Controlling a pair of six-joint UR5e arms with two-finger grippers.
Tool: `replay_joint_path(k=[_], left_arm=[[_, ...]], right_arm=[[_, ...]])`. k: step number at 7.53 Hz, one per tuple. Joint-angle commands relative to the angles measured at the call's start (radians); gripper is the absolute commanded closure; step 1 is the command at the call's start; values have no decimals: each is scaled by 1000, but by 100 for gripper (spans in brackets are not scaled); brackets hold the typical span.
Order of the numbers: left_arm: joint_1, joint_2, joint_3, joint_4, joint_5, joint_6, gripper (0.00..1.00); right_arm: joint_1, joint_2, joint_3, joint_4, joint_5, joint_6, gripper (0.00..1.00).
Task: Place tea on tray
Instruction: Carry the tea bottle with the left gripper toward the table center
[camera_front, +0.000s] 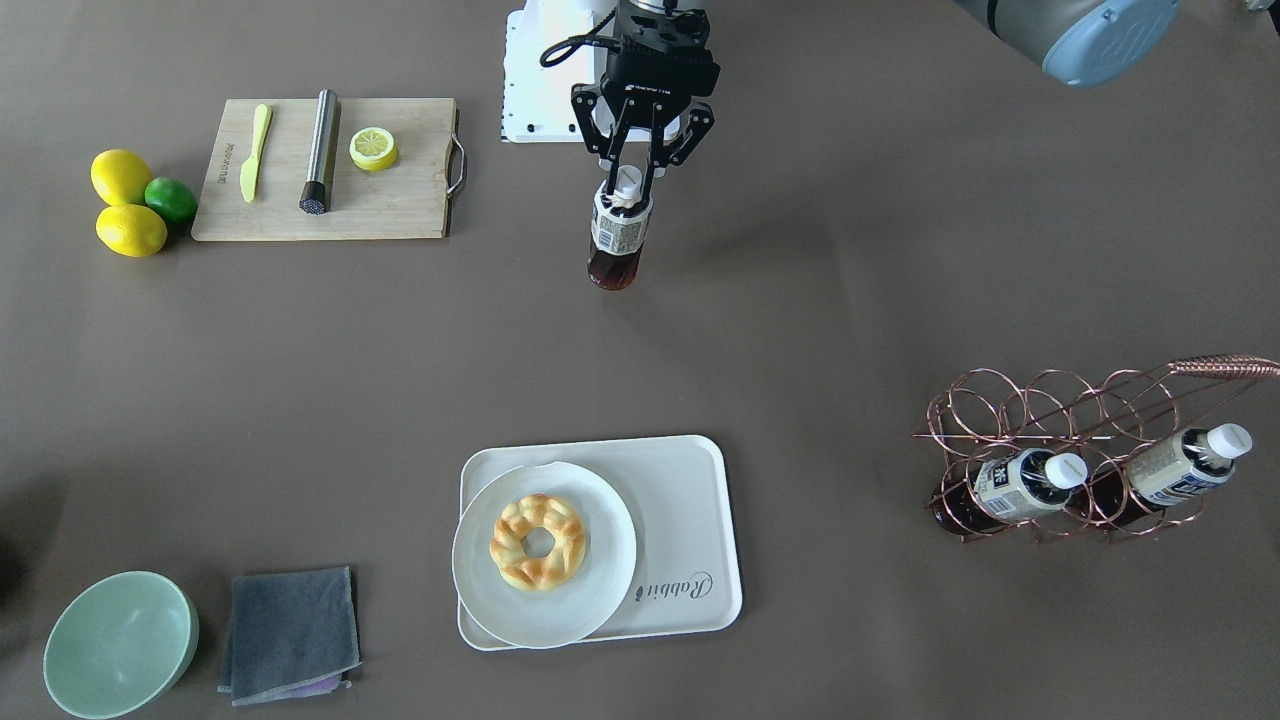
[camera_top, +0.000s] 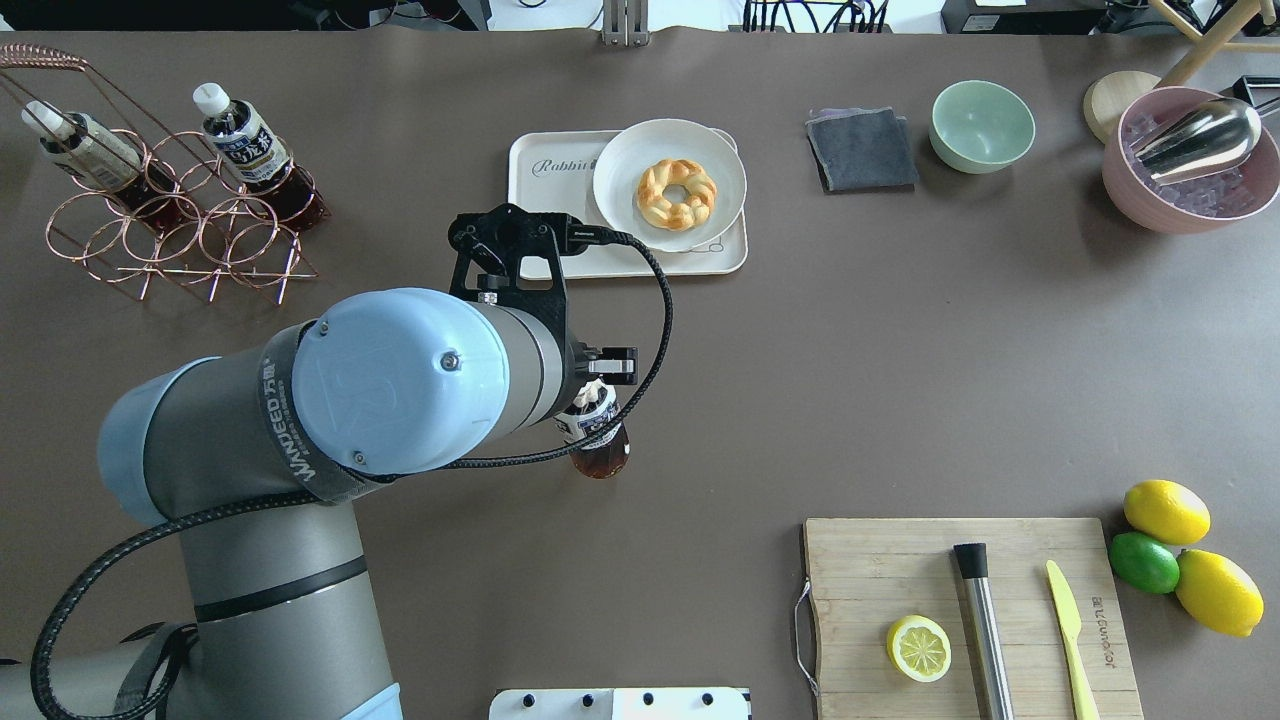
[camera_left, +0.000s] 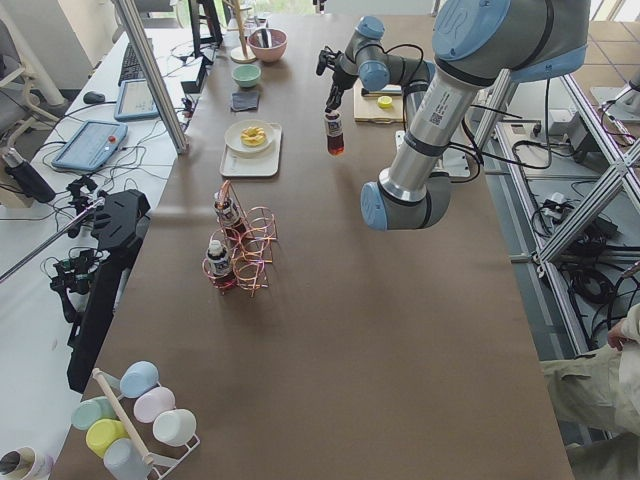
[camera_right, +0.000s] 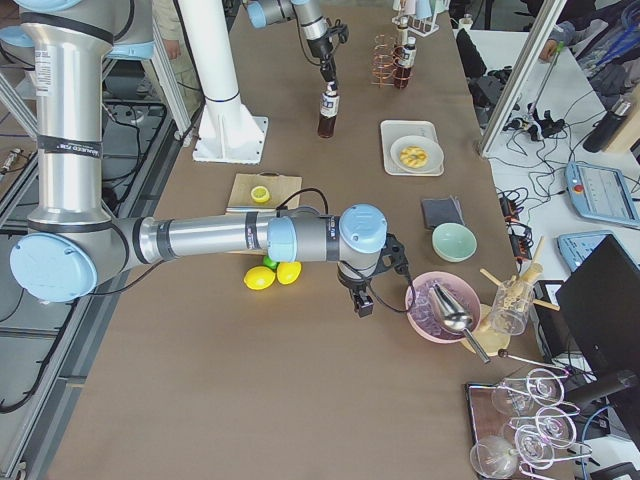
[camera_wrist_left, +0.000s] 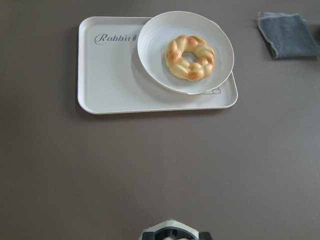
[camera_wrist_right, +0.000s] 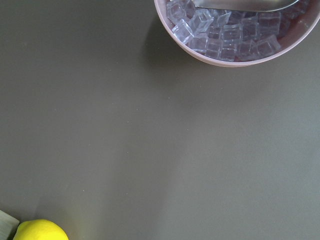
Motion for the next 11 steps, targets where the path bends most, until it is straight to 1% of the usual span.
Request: replay_joint_path(k=[1,5,10,11], left_arm=[[19,0,13,1,14,-18,100],[60,2,16,0,68,-27,100],[63,6,23,-3,71,-24,100],[63,6,23,-3,71,-24,73]], right_arm=[[-11,0,-2,0,0,-1,0],[-18,-3,-3,0,-6,0,0],[-26,0,3,2,-6,-5,0],[-31,0,9,2,-3,3,0]])
